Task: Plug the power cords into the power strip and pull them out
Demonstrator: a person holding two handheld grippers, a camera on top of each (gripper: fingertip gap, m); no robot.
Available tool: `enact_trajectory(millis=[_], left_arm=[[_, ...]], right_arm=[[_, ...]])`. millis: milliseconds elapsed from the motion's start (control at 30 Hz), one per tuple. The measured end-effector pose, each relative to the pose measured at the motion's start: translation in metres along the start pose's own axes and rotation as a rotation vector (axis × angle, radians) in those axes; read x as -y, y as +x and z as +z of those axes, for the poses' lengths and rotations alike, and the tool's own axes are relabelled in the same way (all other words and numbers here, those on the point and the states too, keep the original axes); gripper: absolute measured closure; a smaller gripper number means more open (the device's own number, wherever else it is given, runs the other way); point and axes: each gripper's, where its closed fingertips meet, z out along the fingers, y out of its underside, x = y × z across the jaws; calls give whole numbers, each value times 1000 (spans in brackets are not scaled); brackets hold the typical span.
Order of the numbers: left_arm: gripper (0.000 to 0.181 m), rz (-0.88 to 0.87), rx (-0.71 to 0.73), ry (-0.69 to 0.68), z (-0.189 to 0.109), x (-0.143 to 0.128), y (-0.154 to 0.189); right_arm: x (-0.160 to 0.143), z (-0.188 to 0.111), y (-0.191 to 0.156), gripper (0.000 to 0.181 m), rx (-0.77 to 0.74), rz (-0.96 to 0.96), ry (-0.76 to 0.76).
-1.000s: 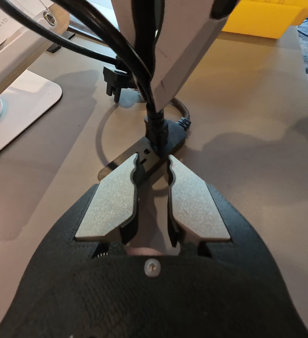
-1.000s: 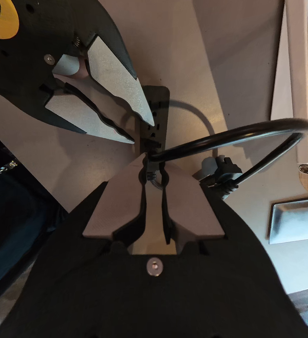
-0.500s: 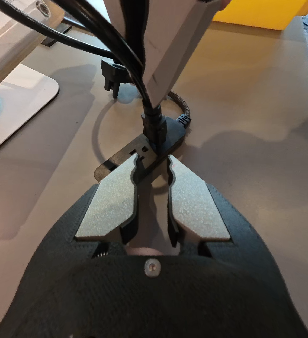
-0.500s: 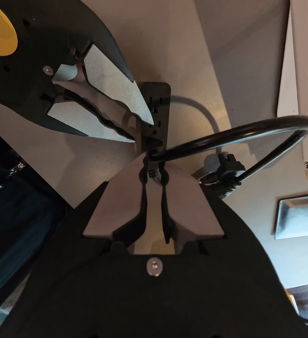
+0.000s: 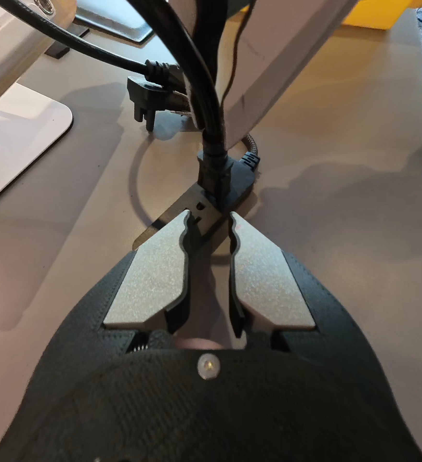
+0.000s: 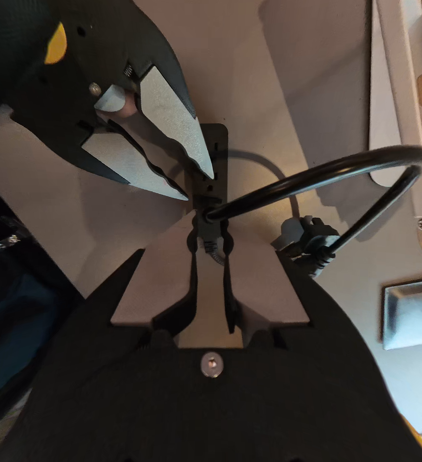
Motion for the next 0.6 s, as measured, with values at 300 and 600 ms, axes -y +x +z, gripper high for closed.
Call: enact_trajectory(millis=[300,600], left_arm=[[155,3,7,-7,-1,-1,-1],[155,-23,33,44,-14,6,-12]], right_arm=[[-3,15,2,166,-109,-86,-88],[-4,16,1,167,-89,-87,-164]])
